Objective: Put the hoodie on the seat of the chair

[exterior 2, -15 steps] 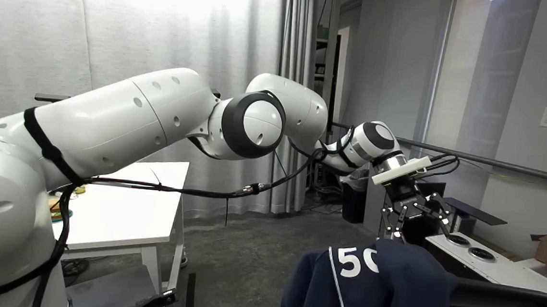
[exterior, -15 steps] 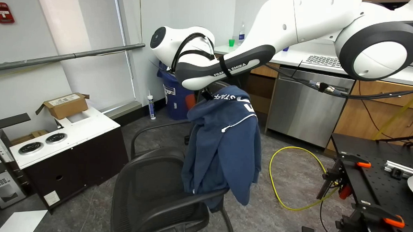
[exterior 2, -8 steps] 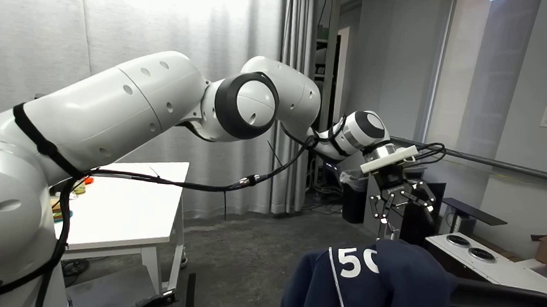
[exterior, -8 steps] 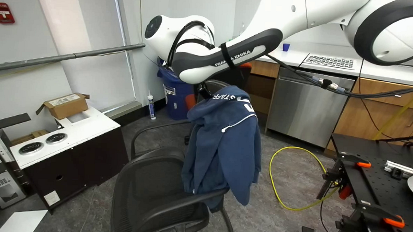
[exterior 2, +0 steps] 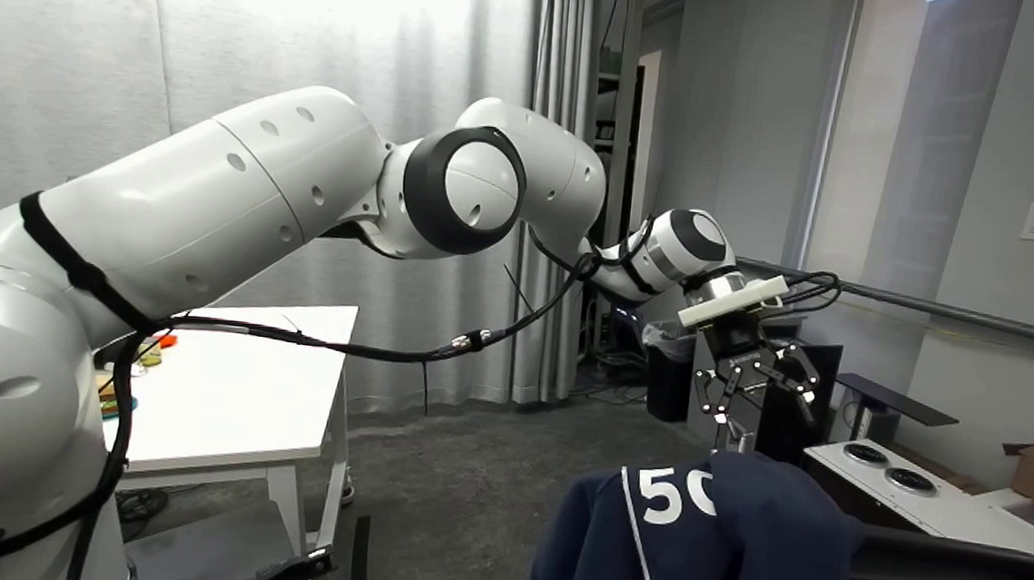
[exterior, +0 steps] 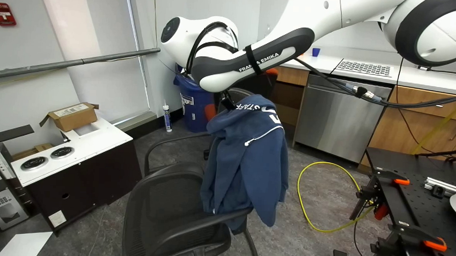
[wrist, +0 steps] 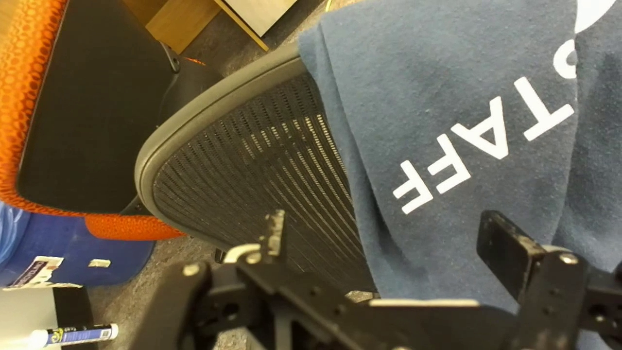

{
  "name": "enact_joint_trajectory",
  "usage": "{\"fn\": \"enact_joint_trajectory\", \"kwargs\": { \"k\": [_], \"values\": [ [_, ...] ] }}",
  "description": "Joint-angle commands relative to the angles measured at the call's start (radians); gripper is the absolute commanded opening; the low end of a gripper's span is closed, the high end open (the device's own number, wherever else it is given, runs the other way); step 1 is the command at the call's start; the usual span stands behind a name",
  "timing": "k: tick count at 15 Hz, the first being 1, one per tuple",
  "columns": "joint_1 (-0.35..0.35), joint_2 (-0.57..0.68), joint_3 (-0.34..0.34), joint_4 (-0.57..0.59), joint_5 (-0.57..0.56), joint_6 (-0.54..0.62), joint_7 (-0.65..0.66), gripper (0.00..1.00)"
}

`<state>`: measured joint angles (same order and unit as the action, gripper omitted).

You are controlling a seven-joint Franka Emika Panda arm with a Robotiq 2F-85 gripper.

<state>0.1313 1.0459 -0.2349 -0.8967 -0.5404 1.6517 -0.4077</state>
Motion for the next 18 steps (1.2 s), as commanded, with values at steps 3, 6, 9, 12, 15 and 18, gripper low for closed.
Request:
{"fn": "enact_joint_trajectory", "kwargs": {
  "k": [3,6,9,12,15,18],
  "values": [
    [-0.013,0.005,0.018,-0.030,-0.030,-0.015,0.022,1.00],
    [-0.004,-0.011,0.017,-0.081,-0.038,-0.007,0.042,1.00],
    [0.022,-0.030,0.010,-0.142,-0.063,-0.001,0.100,1.00],
    [0.051,-0.055,0.013,-0.209,-0.108,0.002,0.169,1.00],
    [0.071,-0.077,0.026,-0.260,-0.142,-0.008,0.220,0.96],
    [0.080,-0.100,0.040,-0.305,-0.170,-0.003,0.263,1.00]
  ]
}}
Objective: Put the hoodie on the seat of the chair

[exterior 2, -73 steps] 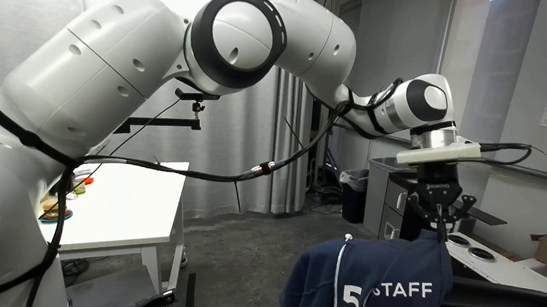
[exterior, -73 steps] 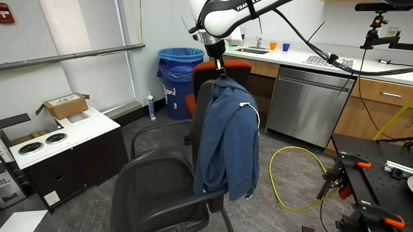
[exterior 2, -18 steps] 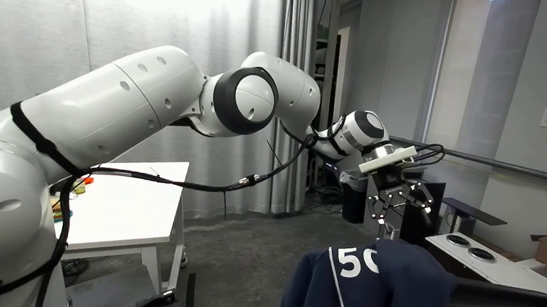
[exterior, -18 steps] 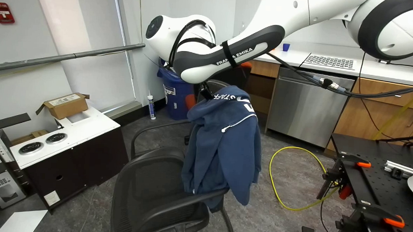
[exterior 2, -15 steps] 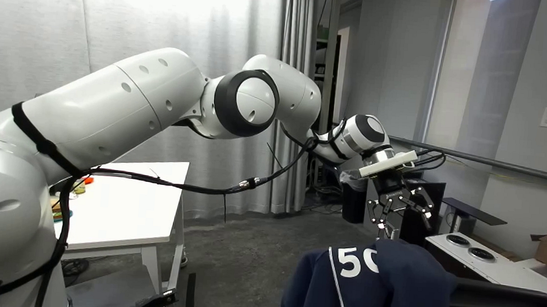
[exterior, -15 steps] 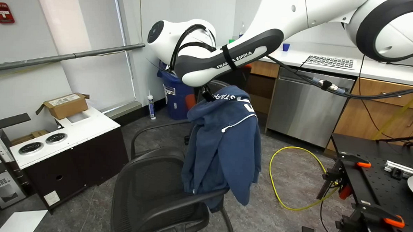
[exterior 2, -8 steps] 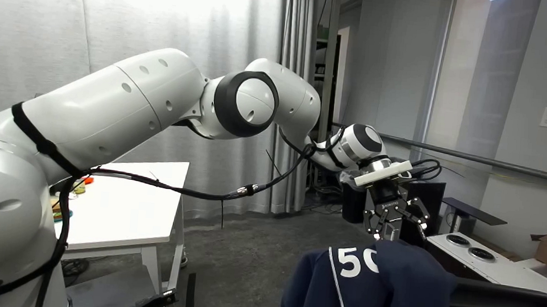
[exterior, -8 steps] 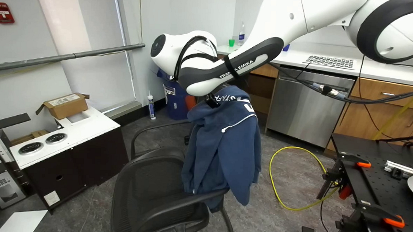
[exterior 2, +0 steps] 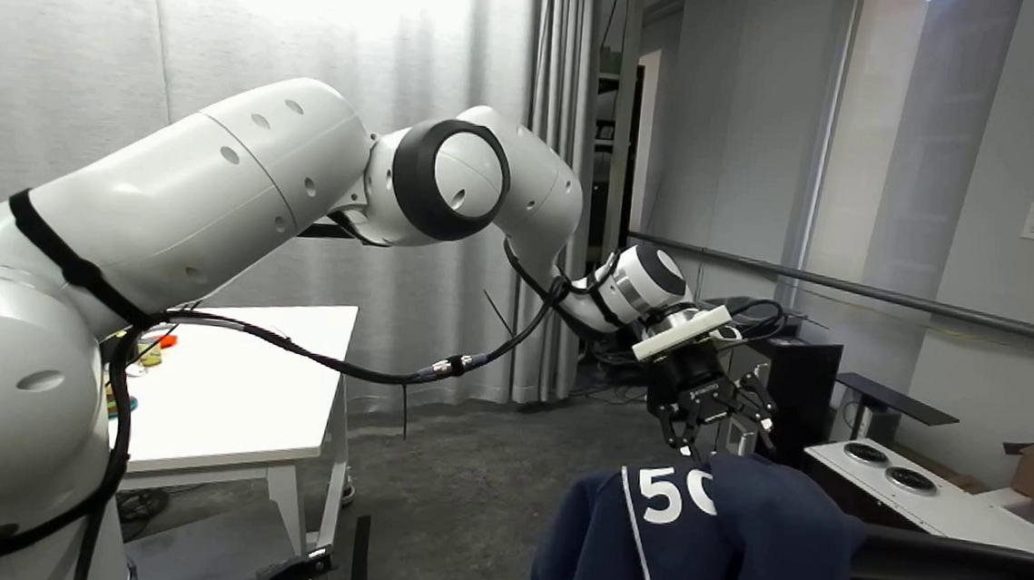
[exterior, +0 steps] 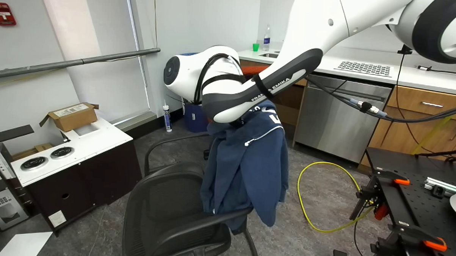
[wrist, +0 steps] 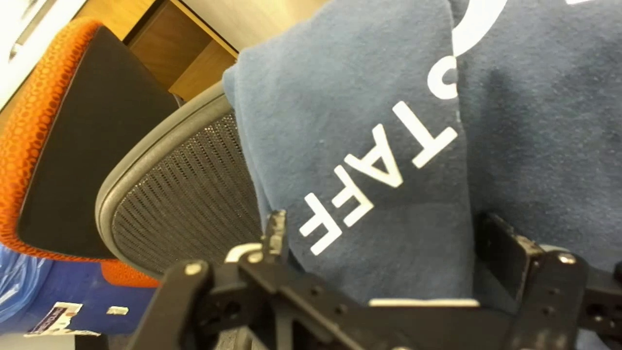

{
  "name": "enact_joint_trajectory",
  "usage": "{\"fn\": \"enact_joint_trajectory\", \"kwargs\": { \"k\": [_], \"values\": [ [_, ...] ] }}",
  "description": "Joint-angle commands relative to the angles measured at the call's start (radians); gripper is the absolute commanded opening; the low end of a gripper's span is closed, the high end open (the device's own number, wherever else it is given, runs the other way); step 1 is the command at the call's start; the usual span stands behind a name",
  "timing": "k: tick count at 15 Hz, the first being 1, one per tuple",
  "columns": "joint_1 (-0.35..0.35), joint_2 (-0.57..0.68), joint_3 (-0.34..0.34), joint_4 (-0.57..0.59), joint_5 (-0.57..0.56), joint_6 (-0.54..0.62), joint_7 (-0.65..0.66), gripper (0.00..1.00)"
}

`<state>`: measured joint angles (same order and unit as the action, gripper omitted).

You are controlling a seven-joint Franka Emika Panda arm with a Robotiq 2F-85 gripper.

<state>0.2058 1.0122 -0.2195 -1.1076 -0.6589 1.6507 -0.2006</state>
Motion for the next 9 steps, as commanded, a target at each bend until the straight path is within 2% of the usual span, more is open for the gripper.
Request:
{"fn": "enact_joint_trajectory", "kwargs": {
  "k": [1,3,4,5,7,9],
  "values": [
    [0.005,-0.073,0.029,-0.107,-0.059,-0.001,0.067,1.00],
    [0.001,-0.086,0.040,-0.128,-0.070,-0.001,0.082,1.00],
    [-0.006,-0.092,0.045,-0.135,-0.070,-0.001,0.083,0.95],
    [-0.012,-0.096,0.048,-0.140,-0.071,0.001,0.081,0.72],
    [-0.029,-0.098,0.052,-0.139,-0.068,0.000,0.062,0.68],
    [-0.051,-0.100,0.057,-0.137,-0.059,-0.002,0.035,0.53]
  ]
}}
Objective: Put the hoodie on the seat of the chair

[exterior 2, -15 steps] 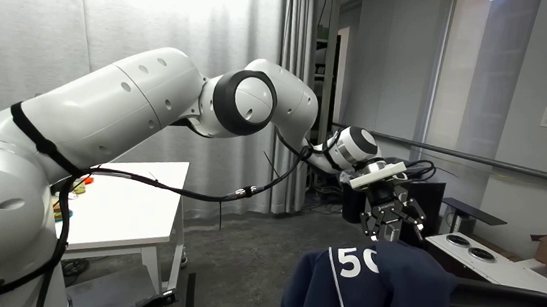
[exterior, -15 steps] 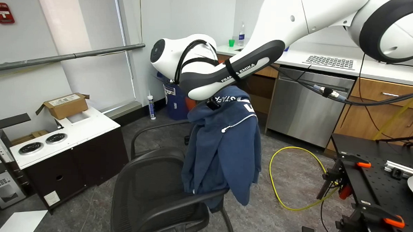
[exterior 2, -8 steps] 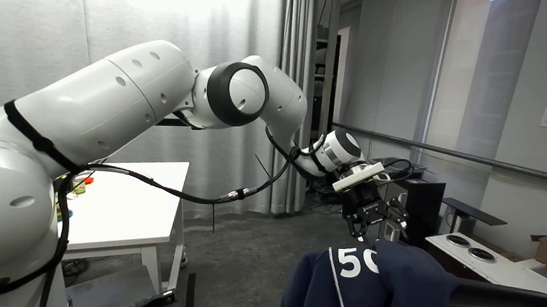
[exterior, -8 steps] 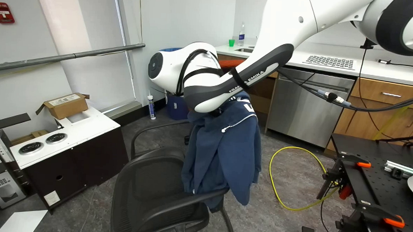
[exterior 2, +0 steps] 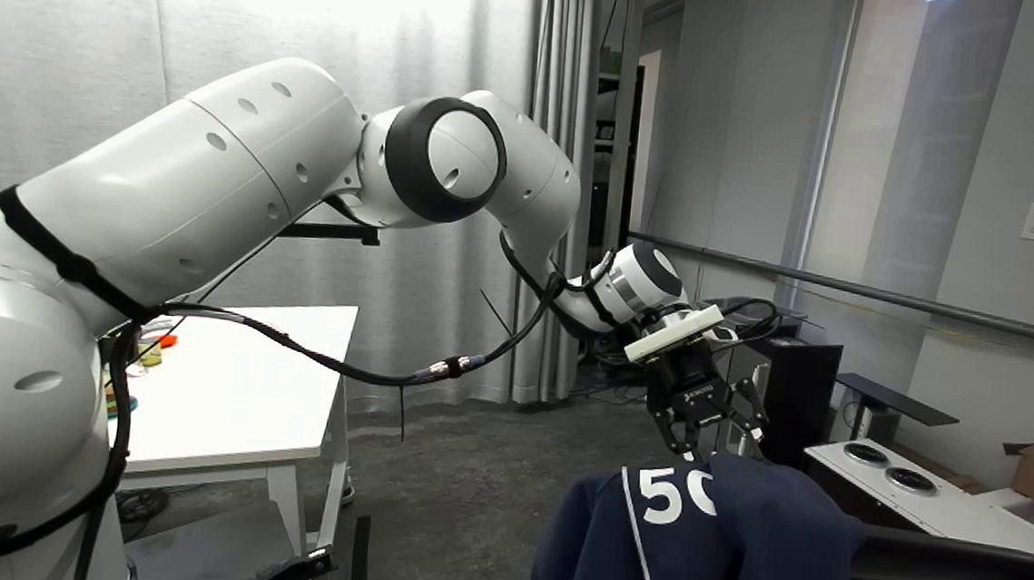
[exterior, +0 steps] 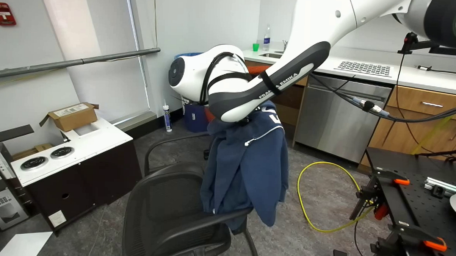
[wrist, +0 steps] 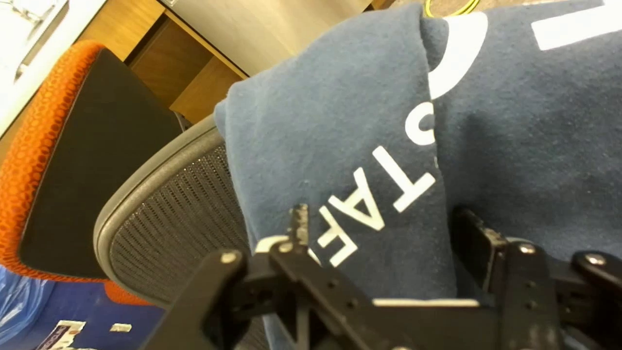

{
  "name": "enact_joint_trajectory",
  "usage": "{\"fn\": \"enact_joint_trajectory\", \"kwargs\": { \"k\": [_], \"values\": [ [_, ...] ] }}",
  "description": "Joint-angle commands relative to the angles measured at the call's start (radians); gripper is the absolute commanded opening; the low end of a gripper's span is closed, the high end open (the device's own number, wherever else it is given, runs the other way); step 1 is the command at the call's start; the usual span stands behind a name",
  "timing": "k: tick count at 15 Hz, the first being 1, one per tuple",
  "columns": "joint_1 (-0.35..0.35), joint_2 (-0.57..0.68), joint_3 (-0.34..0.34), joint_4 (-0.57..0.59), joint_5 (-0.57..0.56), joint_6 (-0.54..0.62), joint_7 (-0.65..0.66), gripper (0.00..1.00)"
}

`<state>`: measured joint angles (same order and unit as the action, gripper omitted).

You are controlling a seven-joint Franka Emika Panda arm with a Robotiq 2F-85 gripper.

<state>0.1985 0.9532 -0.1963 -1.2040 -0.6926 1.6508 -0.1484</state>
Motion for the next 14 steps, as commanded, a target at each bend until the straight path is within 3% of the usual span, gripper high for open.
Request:
{"fn": "enact_joint_trajectory", "kwargs": {
  "k": [1,7,10,14],
  "values": [
    [-0.052,-0.041,0.038,-0.038,-0.021,-0.003,-0.028,0.44],
    [-0.092,-0.010,0.056,0.037,-0.012,-0.034,-0.098,0.01],
    [-0.092,0.041,0.054,0.148,-0.020,-0.066,-0.153,0.00],
    [-0.038,0.138,0.034,0.342,-0.084,-0.074,-0.211,0.01]
  ]
}}
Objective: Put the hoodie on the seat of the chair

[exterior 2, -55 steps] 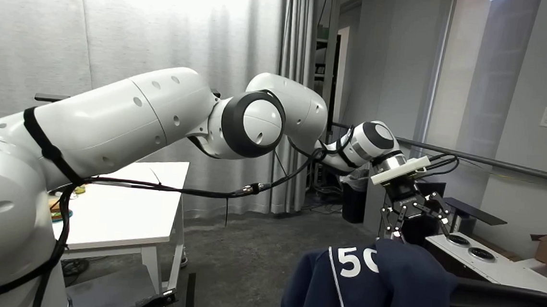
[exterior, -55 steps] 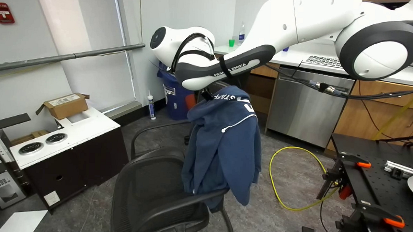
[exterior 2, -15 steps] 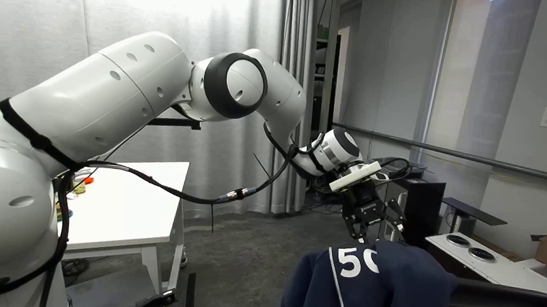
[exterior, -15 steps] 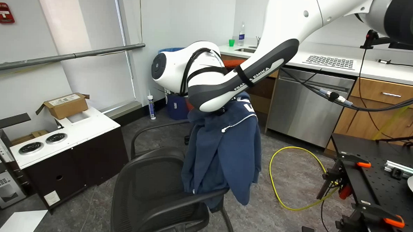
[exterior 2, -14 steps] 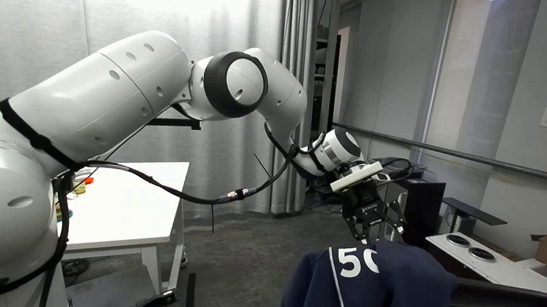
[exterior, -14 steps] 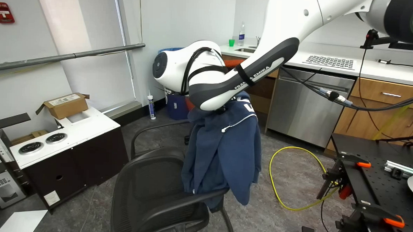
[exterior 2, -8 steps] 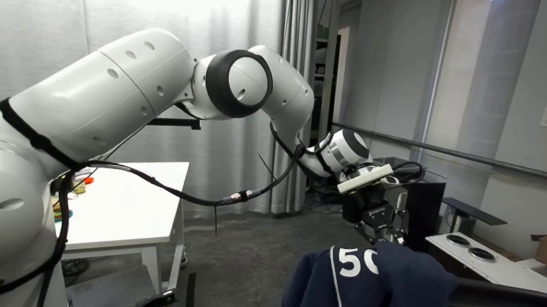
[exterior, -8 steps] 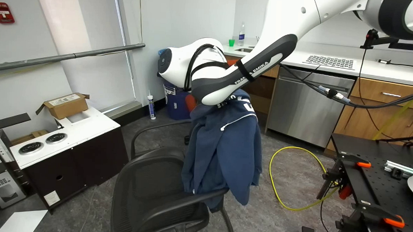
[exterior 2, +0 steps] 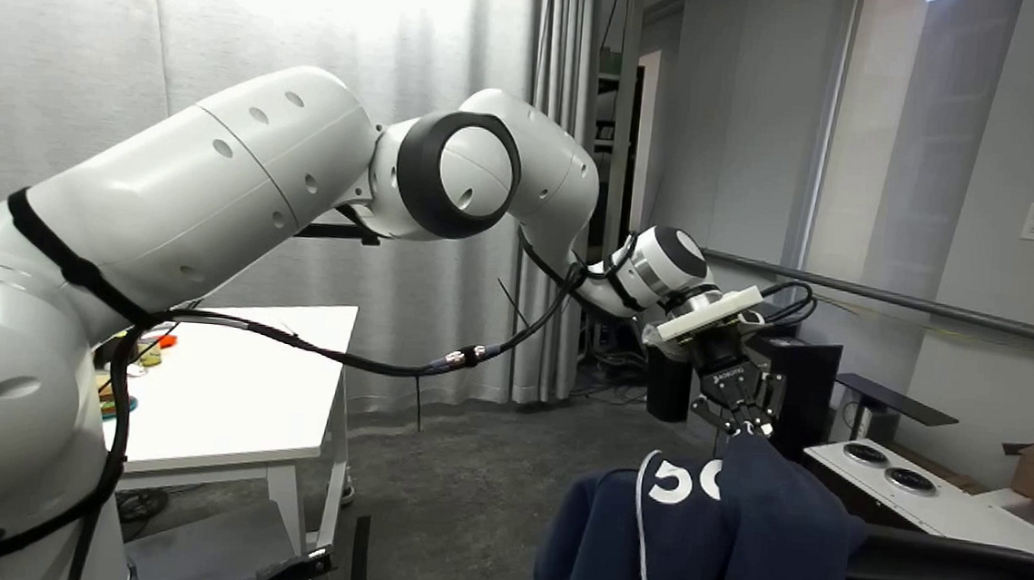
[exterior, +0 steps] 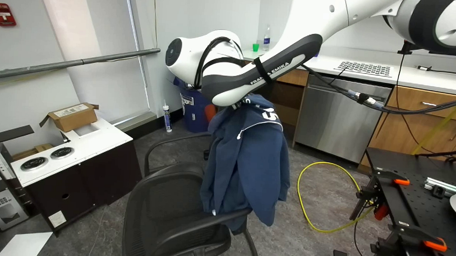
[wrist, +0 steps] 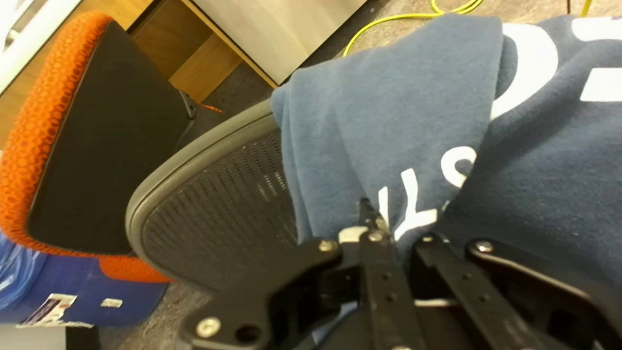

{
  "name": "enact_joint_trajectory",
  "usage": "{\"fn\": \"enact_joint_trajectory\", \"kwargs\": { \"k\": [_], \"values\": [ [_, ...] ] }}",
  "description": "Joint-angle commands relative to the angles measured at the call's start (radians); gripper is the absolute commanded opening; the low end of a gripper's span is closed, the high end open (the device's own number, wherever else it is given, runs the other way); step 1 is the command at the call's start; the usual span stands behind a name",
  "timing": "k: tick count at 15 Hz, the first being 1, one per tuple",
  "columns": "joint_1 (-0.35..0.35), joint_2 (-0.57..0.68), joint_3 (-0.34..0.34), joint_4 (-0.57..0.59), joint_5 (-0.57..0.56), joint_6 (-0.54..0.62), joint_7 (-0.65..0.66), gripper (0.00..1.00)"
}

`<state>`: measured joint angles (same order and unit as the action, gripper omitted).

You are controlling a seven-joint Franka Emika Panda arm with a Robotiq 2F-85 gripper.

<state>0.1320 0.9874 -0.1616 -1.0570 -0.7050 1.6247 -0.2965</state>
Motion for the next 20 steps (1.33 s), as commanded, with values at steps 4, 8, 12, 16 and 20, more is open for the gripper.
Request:
{"fn": "enact_joint_trajectory", "kwargs": {
  "k": [4,8,12,16,20],
  "values": [
    [0.100,0.225,-0.011,0.352,-0.178,-0.021,-0.130,0.01],
    [0.167,0.336,-0.032,0.461,-0.256,0.023,-0.208,0.01],
    [0.185,0.388,-0.034,0.515,-0.271,0.004,-0.311,0.01],
    [0.184,0.401,-0.023,0.537,-0.239,-0.089,-0.418,0.01],
    [0.180,0.404,-0.006,0.552,-0.202,-0.185,-0.504,0.45]
  ]
}}
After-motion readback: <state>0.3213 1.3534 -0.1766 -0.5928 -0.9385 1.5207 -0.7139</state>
